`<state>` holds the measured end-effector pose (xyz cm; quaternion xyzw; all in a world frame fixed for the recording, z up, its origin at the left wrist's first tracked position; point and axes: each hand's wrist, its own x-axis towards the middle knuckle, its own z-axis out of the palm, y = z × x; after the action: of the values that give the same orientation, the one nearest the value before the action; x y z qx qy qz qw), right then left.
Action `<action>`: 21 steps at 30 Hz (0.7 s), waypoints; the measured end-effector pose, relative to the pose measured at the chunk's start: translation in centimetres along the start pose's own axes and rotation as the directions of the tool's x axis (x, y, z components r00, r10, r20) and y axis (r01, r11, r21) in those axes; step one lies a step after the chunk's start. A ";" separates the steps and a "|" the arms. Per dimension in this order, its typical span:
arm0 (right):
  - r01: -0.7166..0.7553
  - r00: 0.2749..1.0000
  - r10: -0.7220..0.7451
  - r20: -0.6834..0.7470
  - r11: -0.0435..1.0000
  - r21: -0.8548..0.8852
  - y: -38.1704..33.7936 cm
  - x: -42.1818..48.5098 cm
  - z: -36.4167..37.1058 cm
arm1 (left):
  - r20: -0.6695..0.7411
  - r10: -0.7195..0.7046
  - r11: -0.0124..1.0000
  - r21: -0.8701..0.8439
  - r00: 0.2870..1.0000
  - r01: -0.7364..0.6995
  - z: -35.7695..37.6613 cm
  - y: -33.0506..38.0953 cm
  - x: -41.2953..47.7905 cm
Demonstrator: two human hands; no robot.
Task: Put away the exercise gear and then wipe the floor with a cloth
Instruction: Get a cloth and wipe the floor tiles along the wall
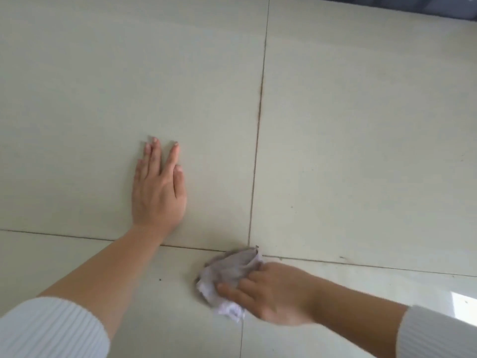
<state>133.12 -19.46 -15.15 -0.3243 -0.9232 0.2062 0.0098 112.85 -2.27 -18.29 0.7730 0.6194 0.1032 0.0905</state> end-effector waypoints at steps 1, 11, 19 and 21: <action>-0.061 0.997 0.060 -0.039 0.997 -0.050 2.4 -0.4 -1.4 | 0.005 -0.005 1.000 0.001 1.000 0.005 0.0 0.1 0.0; -0.942 0.168 0.981 -0.102 0.190 0.277 11.4 6.0 -7.9 | 0.150 -0.062 0.998 0.038 0.987 0.056 -0.7 0.6 0.2; -0.653 0.757 0.653 0.025 0.756 0.045 0.1 7.2 -4.7 | 0.173 -0.077 0.996 0.059 0.982 0.068 -1.3 1.0 0.2; -0.551 0.832 0.550 0.078 0.834 -0.002 3.2 5.8 -5.5 | 0.173 -0.083 0.995 0.077 0.981 0.071 -1.3 1.0 0.3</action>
<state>131.26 -11.62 -12.08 -0.5681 -0.7883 0.2219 -0.0812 113.52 -2.18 -16.70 0.7573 0.6416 0.0090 0.1216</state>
